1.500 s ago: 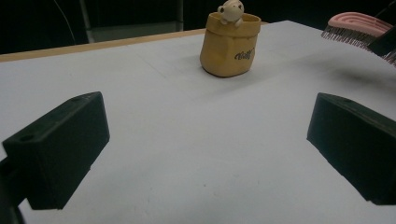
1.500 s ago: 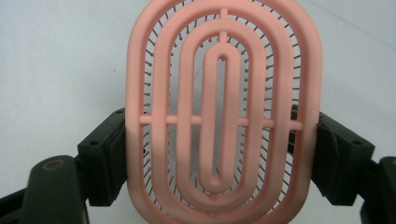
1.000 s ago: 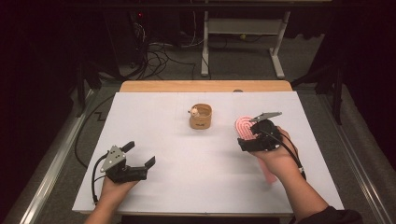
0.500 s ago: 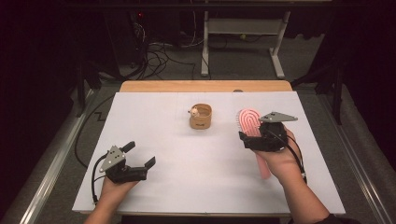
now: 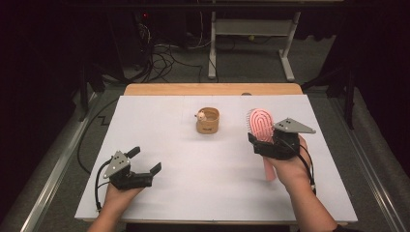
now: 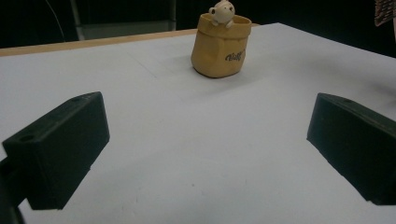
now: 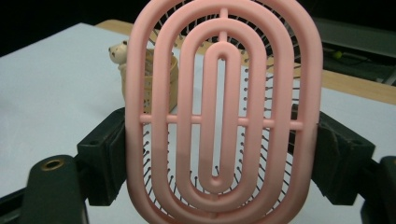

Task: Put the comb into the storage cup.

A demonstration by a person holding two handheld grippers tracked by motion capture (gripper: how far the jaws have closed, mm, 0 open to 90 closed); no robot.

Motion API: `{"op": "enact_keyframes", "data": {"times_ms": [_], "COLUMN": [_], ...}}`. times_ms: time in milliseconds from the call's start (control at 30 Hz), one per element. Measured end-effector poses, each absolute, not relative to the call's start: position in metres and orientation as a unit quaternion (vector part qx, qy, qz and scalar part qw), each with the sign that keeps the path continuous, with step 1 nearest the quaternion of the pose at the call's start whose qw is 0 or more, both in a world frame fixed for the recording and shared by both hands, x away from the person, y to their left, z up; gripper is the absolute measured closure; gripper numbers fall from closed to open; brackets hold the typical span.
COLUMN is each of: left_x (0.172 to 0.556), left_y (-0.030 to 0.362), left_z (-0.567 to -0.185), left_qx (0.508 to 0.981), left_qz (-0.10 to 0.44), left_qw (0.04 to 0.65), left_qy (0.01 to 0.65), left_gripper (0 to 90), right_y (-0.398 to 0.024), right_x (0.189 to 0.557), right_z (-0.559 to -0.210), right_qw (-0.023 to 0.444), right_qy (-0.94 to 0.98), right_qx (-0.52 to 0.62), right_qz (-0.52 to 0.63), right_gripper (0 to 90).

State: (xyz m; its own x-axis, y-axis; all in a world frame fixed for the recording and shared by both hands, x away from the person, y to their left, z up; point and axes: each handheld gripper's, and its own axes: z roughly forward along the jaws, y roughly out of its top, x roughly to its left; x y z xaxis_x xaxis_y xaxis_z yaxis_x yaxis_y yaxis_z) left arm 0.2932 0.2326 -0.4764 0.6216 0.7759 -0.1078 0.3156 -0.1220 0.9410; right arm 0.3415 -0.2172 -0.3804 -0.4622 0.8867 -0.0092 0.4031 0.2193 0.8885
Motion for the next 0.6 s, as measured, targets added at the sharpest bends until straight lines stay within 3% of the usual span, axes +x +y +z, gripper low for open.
{"op": "enact_keyframes", "data": {"times_ms": [600], "left_x": [0.2913], "left_y": [0.2237], "left_z": [-0.4729], "left_qx": [0.72], "left_qz": [0.219], "left_qw": [0.539], "left_qy": [0.379], "left_gripper": [0.0], "right_y": [-0.2127], "right_x": [0.337], "right_z": [-0.3764], "right_qw": [0.3], "right_qy": [0.687], "right_qx": [0.416], "right_qz": [0.515], "right_gripper": [20.3]}}
